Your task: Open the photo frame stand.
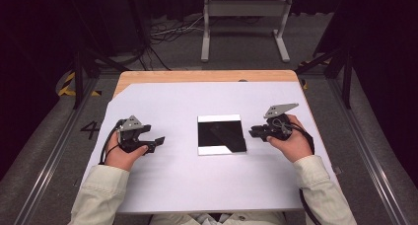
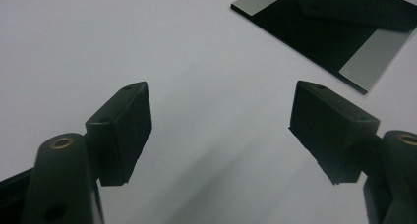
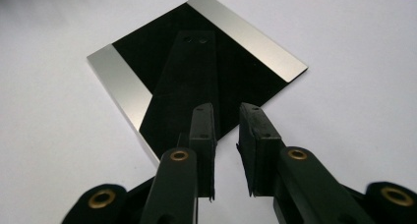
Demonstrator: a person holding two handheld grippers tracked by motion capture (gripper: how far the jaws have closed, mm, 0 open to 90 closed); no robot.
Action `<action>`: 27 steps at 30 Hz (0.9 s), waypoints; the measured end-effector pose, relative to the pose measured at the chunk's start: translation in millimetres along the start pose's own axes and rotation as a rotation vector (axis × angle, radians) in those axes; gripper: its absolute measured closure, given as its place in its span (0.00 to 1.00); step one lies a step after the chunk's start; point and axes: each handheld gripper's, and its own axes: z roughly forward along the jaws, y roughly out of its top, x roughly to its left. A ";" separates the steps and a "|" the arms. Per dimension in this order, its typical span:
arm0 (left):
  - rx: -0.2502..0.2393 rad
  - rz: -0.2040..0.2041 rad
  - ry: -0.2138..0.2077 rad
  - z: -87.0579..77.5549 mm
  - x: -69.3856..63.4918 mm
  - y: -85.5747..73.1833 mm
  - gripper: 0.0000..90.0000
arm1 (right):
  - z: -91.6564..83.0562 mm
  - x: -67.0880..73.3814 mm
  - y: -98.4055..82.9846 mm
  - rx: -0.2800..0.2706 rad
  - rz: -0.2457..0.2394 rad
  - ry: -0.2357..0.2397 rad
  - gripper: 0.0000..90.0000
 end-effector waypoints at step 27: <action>0.008 0.004 -0.012 1.5 -1.4 1.7 0.28 | 7.6 20.8 -7.4 0.215 -0.021 0.064 0.81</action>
